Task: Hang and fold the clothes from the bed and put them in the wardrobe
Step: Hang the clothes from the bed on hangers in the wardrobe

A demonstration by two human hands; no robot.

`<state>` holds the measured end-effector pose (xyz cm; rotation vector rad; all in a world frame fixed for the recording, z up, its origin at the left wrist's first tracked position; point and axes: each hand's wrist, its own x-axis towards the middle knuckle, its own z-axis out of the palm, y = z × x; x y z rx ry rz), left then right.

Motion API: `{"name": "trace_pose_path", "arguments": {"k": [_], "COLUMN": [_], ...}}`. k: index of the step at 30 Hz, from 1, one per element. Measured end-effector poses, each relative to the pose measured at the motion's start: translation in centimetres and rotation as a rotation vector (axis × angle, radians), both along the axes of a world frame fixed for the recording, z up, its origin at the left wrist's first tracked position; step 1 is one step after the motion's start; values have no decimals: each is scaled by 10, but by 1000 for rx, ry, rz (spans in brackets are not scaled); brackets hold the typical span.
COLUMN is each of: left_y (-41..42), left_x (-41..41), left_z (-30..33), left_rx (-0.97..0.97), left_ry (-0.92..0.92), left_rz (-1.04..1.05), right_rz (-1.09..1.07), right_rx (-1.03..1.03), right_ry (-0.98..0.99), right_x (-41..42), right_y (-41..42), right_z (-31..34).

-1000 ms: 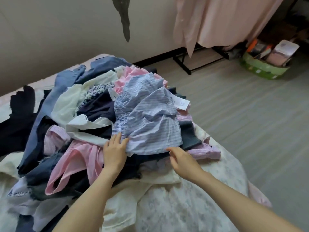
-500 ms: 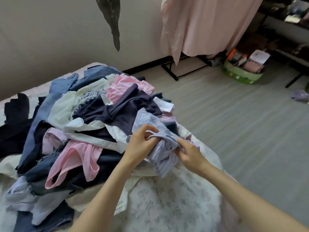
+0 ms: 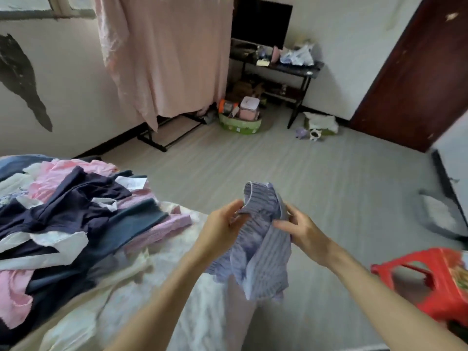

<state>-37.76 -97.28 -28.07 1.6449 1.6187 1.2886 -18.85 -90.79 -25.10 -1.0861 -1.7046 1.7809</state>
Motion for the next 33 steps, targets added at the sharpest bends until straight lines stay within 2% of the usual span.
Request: {"name": "trace_pose_path", "arguments": {"k": [2, 4, 7, 8, 10, 13, 16, 19, 22, 26, 30, 33], "left_y": [2, 2, -3, -4, -12, -22, -33, -49, -64, -69, -72, -76], "left_x": [56, 115, 198, 216, 262, 317, 380, 431, 482, 551, 609, 643], "left_z": [11, 22, 33, 34, 39, 31, 12, -6, -7, 7, 27, 42], "left_rx": [112, 193, 231, 255, 279, 175, -70, -173, -150, -44, 149, 244], "left_ry": [160, 257, 348, 355, 329, 300, 424, 604, 662, 692, 787, 760], "left_rz": [-144, -266, -356, -377, -463, -606, -862, -1000, -1084, -1105, -1144, -1220], "right_rz": [-91, -197, -247, -235, -343, -576, -824, -1046, -1277, -1577, -1819, -1983], "right_rx": [11, 160, 440, 539, 676, 782, 858, 836, 748, 700, 688, 653], "right_ry": [70, 12, -241, -326, -428, -488, -569, -695, -734, -749, -889, -990], "right_x": [59, 118, 199, 215, 260, 317, 384, 438, 480, 515, 544, 560], "right_y": [-12, -32, -74, -84, -106, -135, -179, -219, -259, -308, -346, -372], "right_z": [17, 31, 40, 40, 37, 35, 32, 20, 12, 17, 28, 33]}}
